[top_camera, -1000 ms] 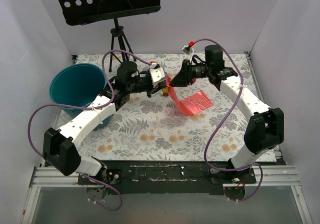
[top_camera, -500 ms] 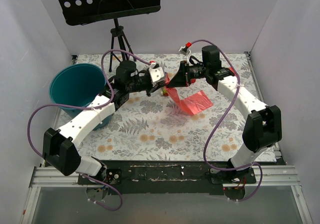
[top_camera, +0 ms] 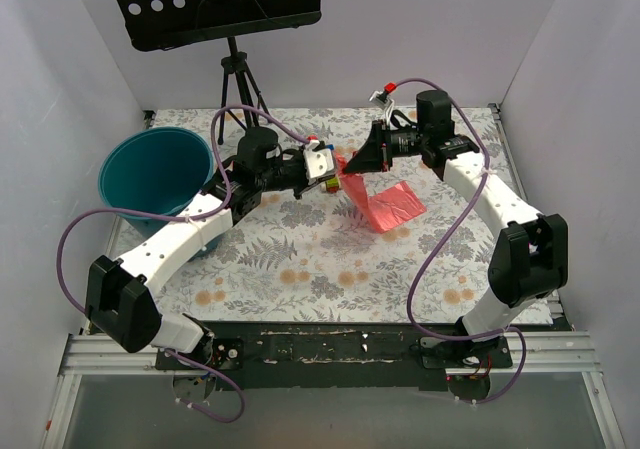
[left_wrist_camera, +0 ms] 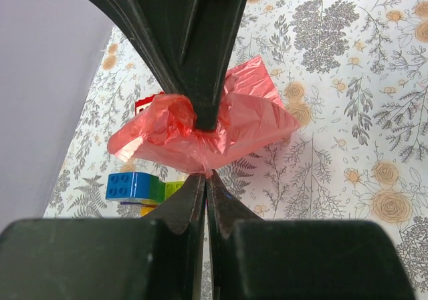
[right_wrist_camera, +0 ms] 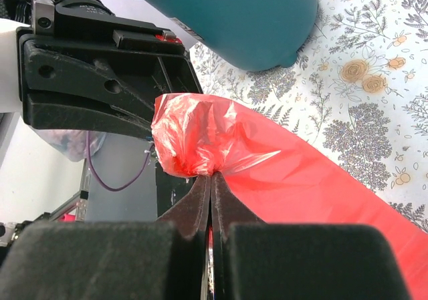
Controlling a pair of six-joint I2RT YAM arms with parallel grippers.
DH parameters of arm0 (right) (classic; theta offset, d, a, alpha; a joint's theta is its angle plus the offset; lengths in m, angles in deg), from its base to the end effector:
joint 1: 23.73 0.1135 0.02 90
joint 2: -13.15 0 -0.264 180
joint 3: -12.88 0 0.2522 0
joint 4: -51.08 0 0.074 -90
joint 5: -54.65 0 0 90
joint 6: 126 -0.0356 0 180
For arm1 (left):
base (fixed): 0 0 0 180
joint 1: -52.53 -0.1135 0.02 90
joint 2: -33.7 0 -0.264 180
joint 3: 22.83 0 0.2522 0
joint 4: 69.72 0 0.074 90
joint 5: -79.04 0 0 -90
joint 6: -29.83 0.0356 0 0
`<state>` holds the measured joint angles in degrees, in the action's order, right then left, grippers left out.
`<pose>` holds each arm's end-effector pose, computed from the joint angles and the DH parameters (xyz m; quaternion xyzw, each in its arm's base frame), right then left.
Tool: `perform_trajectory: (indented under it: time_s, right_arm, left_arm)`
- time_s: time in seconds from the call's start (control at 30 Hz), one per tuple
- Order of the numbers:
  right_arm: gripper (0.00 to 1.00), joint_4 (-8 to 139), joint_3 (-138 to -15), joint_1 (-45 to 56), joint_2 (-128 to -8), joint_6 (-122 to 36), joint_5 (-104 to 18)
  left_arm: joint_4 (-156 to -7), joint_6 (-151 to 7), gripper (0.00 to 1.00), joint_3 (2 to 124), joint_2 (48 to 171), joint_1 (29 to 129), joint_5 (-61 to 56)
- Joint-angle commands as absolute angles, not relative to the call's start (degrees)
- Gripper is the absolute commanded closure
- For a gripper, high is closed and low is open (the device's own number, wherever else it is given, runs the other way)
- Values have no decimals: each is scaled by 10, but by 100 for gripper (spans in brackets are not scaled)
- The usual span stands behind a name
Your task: Put the trash bags into the trash bin
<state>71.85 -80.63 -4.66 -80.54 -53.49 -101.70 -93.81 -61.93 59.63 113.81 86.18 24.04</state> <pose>0.3406 0.1522 0.3446 -0.3196 0.6852 0.5769 0.3090 0.2571 -0.1957 0.3457 0.3791 0.7127 -0.3999 0.4341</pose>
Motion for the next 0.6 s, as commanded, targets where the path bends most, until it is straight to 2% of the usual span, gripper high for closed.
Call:
perform_trajectory:
  time_s: [0.0,0.23,0.43,0.53,0.57]
  right_arm:
    - [99,694,-803,-68,-778,-537,-1019]
    - [99,706,-787,-70,-763,-531,-1004]
    - [99,749,-788,-90,-743,-492,-943]
    - [99,749,-787,-90,-737,-491,-946]
    - [99,750,-786,-89,-735,-491,-943]
  left_arm:
    - [-980,-607,100,590,1110,858,230]
    - [-978,-610,100,596,1111,858,224]
    - [-978,-616,100,590,1105,858,217]
    - [-941,-733,100,606,1117,858,195]
    - [-934,-774,89,620,1124,858,197]
